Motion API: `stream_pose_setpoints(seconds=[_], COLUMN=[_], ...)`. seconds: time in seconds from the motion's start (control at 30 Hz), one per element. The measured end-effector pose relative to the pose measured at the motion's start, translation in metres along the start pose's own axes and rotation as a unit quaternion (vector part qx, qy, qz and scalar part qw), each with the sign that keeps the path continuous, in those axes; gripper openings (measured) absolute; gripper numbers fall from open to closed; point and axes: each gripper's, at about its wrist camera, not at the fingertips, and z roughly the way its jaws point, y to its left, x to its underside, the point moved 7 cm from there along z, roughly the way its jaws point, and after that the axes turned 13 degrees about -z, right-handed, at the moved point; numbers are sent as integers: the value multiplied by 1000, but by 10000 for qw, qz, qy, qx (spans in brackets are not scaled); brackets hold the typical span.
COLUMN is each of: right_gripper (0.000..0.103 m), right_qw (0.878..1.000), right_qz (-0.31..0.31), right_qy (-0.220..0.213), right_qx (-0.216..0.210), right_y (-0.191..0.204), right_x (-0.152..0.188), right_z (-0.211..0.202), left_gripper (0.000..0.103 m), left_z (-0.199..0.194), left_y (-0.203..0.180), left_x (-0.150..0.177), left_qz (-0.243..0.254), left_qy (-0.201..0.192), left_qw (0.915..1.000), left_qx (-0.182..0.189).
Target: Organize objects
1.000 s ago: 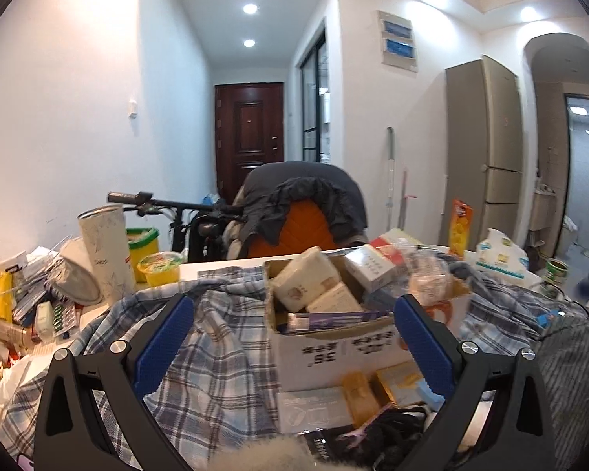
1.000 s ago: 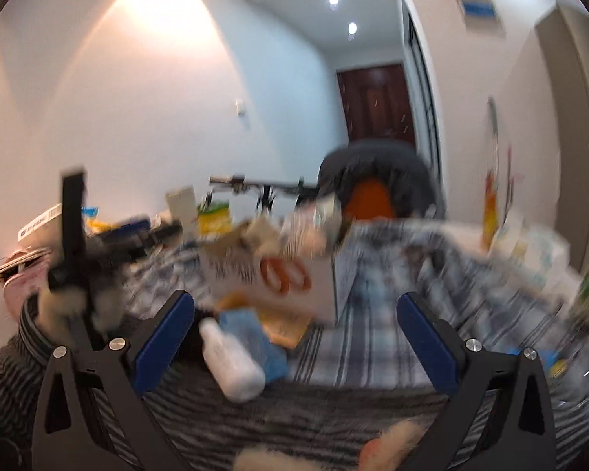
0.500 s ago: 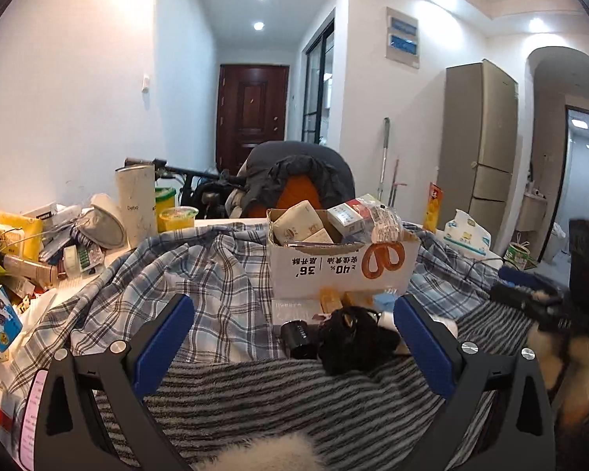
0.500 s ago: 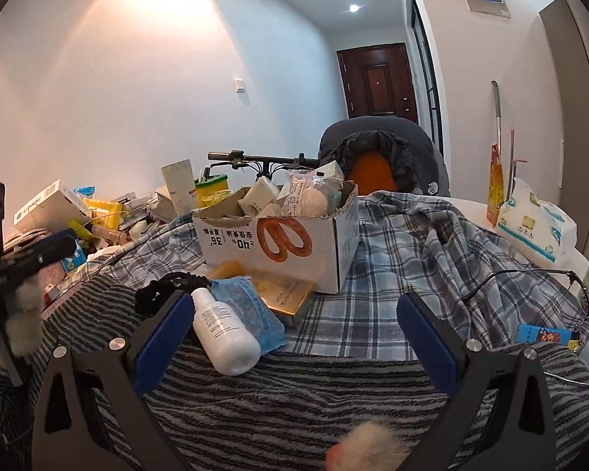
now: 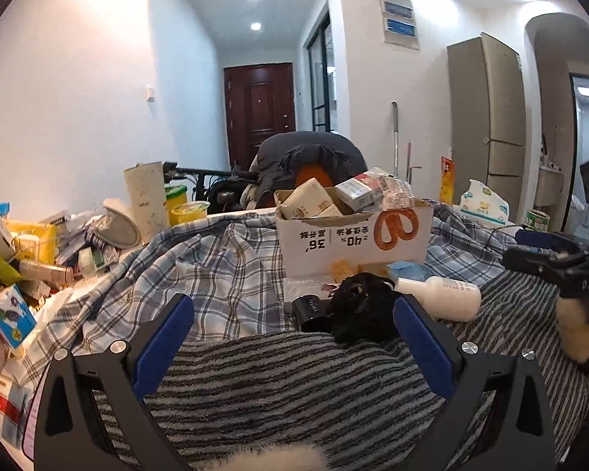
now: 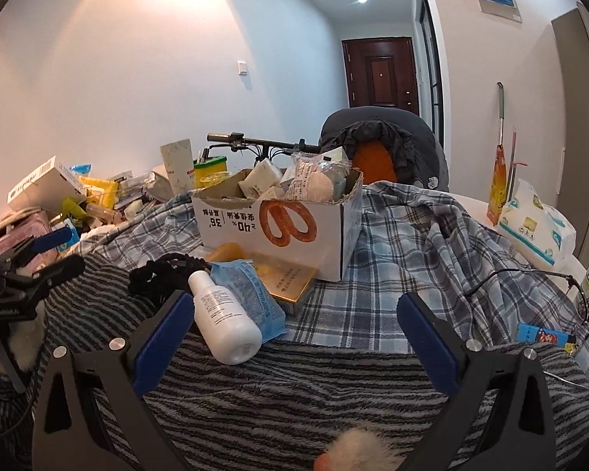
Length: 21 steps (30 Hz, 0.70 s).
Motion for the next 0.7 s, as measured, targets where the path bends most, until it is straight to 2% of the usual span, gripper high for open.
stream_pose_setpoints(seconds=[0.27, 0.7], right_gripper=[103, 103], right_qw=[9958, 9966], right_qz=[-690, -600], right_qy=[561, 522], right_qx=[202, 222], right_y=[25, 21], right_x=[5, 4], right_z=[18, 16], left_gripper=[103, 103], left_z=[2, 4], left_y=[5, 3], left_x=[0, 1], left_qz=[-76, -45], left_qy=[34, 86], left_qw=[10000, 9999], left_qx=[-1, -41])
